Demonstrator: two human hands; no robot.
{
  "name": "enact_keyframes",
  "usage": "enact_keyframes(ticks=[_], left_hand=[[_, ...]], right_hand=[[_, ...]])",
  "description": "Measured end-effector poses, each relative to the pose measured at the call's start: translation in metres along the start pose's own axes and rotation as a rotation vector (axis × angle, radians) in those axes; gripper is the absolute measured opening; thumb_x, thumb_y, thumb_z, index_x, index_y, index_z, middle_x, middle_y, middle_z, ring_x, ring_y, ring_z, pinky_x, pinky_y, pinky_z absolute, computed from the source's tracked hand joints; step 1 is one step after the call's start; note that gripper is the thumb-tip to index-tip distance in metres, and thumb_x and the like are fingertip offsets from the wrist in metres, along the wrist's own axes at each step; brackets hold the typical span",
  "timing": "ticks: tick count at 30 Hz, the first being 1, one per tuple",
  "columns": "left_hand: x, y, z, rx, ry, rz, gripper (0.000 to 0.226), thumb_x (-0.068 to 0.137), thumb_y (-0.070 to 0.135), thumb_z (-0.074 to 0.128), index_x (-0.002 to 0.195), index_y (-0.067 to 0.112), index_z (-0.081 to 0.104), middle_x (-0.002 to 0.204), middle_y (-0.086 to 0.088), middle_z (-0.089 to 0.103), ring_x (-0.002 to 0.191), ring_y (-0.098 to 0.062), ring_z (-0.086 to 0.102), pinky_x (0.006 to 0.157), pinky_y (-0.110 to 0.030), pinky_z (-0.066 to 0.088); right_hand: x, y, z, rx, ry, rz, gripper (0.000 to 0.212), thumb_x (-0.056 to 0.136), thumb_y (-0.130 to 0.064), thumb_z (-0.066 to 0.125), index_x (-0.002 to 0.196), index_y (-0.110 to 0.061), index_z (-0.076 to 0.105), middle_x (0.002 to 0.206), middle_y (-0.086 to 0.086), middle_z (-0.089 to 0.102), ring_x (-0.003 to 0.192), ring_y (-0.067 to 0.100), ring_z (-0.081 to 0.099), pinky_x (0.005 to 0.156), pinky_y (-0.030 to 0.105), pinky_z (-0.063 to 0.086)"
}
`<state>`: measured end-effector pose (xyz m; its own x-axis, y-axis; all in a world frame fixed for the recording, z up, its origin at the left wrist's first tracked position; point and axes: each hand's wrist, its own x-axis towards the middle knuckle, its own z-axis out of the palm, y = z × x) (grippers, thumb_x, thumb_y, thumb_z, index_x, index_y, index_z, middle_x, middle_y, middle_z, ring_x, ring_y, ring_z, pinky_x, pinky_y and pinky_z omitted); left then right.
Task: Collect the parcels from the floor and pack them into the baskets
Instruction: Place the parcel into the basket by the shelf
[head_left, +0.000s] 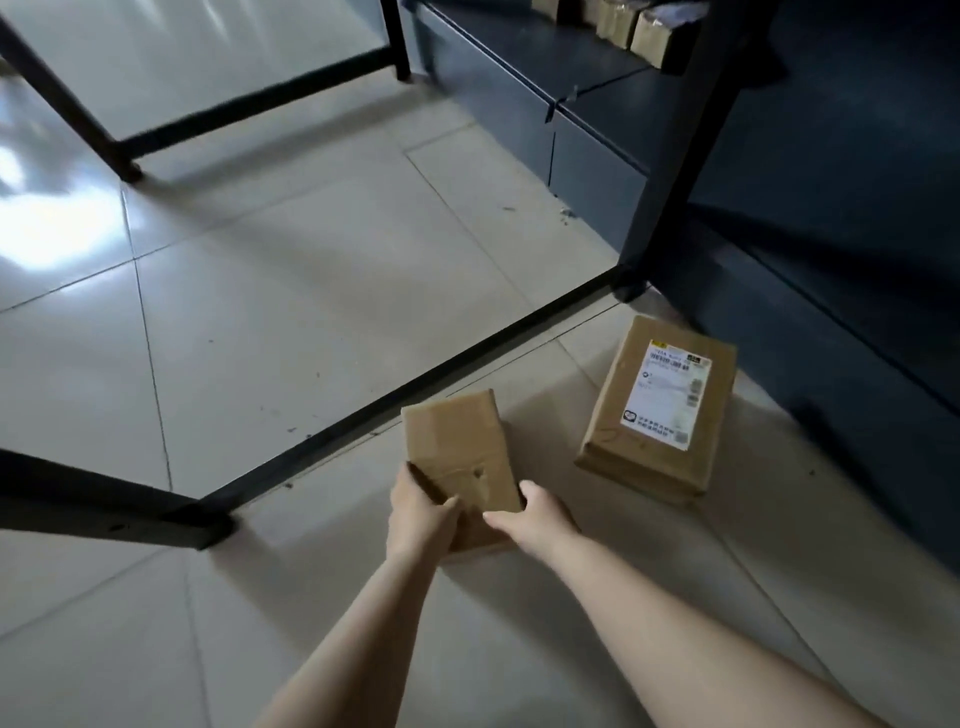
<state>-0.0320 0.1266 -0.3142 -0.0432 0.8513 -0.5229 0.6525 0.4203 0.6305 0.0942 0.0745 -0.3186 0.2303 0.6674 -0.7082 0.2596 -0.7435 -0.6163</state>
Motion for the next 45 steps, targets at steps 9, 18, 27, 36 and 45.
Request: enact_keyframes(ticks=[9, 18, 27, 36, 45], left_hand=[[-0.005, 0.012, 0.016, -0.148, -0.299, -0.031, 0.089, 0.081, 0.057, 0.057, 0.149, 0.025, 0.009, 0.155, -0.005, 0.014, 0.133, -0.029, 0.036, 0.105, -0.039, 0.038], [0.007, 0.012, 0.012, -0.191, -0.159, -0.025, 0.067, 0.079, 0.049, 0.066, 0.132, 0.013, 0.048, 0.119, -0.004, 0.062, 0.099, -0.020, 0.062, 0.083, -0.036, 0.055], [0.010, -0.013, 0.002, -0.339, -0.193, -0.086, 0.046, 0.095, 0.012, 0.047, 0.137, 0.030, 0.040, 0.090, -0.006, 0.064, 0.073, -0.019, 0.060, 0.065, -0.032, 0.052], [0.000, -0.026, -0.001, -0.287, -0.133, 0.003, 0.060, 0.088, 0.032, 0.061, 0.142, 0.020, 0.037, 0.144, -0.005, 0.044, 0.126, -0.023, 0.048, 0.098, -0.032, 0.039], [0.005, -0.002, 0.032, -0.120, -0.133, 0.177, 0.081, 0.078, 0.024, 0.073, 0.144, 0.030, 0.026, 0.129, 0.005, 0.050, 0.112, -0.018, 0.051, 0.083, -0.029, 0.042]], right_hand=[[-0.026, 0.019, -0.023, -0.091, 0.282, -0.316, 0.048, 0.089, -0.031, 0.057, 0.135, -0.019, 0.050, 0.142, -0.004, 0.045, 0.132, 0.018, 0.037, 0.111, 0.040, 0.028], [-0.023, 0.014, -0.009, -0.007, 0.343, -0.485, 0.038, 0.089, -0.003, 0.052, 0.125, -0.014, 0.059, 0.126, -0.002, 0.052, 0.115, 0.010, 0.048, 0.093, 0.015, 0.037], [-0.034, -0.001, 0.004, -0.094, 0.450, -0.498, 0.040, 0.085, -0.029, 0.053, 0.122, -0.017, 0.062, 0.120, -0.001, 0.060, 0.119, 0.018, 0.050, 0.100, 0.034, 0.038], [-0.016, -0.001, -0.001, -0.474, 0.406, -0.489, 0.045, 0.088, -0.019, 0.048, 0.133, -0.024, 0.049, 0.142, -0.004, 0.044, 0.136, 0.014, 0.029, 0.115, 0.038, 0.015], [0.007, 0.034, -0.076, -0.779, 0.392, -0.115, 0.067, 0.096, -0.042, 0.033, 0.150, -0.022, 0.000, 0.159, -0.005, -0.007, 0.145, 0.023, -0.014, 0.105, 0.066, -0.012]])
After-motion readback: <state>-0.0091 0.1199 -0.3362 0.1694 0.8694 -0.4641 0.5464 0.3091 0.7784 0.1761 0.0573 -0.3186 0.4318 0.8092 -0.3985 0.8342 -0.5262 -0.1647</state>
